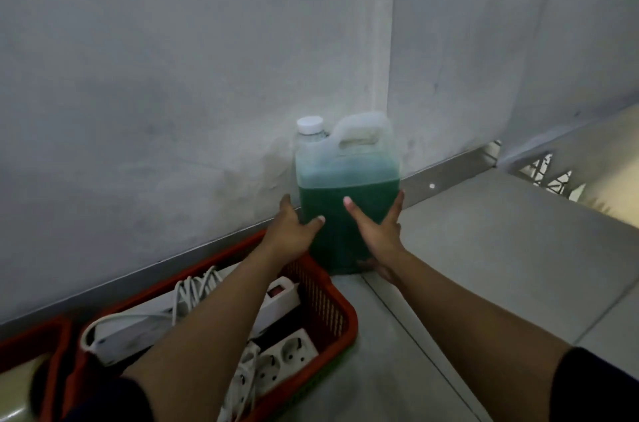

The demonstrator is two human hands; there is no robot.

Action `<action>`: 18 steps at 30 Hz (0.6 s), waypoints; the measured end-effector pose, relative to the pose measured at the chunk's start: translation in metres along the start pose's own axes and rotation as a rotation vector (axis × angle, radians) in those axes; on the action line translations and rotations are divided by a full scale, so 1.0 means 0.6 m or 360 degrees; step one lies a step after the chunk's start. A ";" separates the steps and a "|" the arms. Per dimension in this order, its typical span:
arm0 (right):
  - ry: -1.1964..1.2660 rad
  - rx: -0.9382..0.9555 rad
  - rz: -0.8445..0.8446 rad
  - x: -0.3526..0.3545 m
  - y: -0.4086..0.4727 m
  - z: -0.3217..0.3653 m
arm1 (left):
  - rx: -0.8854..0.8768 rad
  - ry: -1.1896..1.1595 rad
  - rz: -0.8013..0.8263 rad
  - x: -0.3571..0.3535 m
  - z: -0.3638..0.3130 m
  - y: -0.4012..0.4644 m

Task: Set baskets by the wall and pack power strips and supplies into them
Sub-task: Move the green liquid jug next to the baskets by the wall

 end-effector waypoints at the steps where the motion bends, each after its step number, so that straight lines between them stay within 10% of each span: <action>1: 0.0000 0.0045 -0.0041 -0.003 0.015 -0.005 | -0.0030 -0.0035 -0.0010 -0.013 -0.004 0.017; 18: -0.0189 0.0496 -0.0039 -0.008 0.107 -0.065 | -0.0003 0.0056 -0.0386 -0.098 -0.008 0.103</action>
Point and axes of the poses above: each hand's wrist, its own y-axis towards the middle knuckle, its own x-axis out of the back of the hand, z = x × y, the point moved 4 cm from there along y, towards the middle knuckle, and after that the axes turned 10 degrees about -z, right-handed, at the moved point
